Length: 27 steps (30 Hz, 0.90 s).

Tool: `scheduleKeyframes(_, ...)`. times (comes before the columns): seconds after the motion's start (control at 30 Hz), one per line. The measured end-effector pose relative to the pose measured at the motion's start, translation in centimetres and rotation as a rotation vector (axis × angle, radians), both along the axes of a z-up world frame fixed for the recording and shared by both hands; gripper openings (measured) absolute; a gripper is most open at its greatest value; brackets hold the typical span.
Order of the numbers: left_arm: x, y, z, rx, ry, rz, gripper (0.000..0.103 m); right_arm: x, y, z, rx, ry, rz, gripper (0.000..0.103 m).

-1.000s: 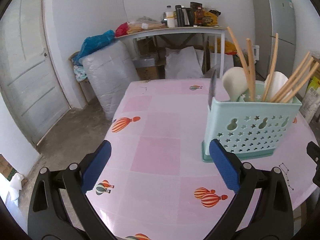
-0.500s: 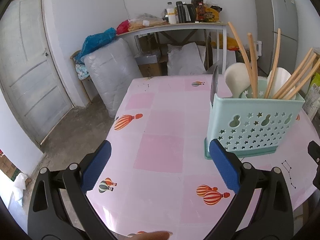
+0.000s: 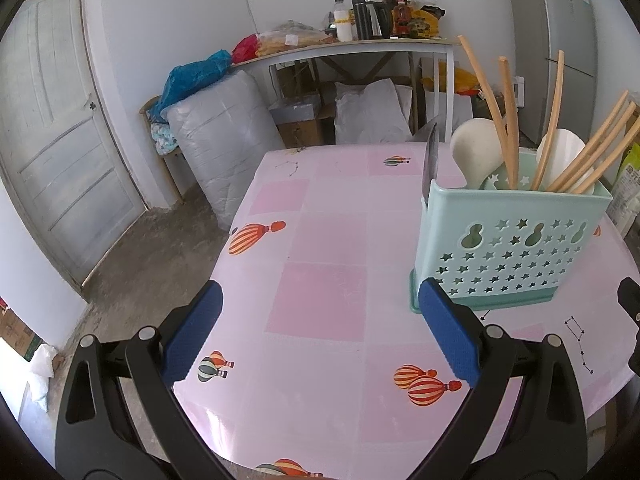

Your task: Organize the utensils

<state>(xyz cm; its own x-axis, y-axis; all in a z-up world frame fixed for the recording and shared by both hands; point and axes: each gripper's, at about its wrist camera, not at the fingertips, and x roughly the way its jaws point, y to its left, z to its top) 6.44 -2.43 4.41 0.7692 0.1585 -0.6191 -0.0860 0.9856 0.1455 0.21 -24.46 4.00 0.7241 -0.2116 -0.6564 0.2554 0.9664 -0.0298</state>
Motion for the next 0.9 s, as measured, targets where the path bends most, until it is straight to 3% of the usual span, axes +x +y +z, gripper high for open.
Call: scheduleKeyframes(0.9,0.24,0.22,-0.57,-0.004,0.020,0.001,0.094,0.14,-0.13,-0.20,0.005,0.005,0.004,0.096)
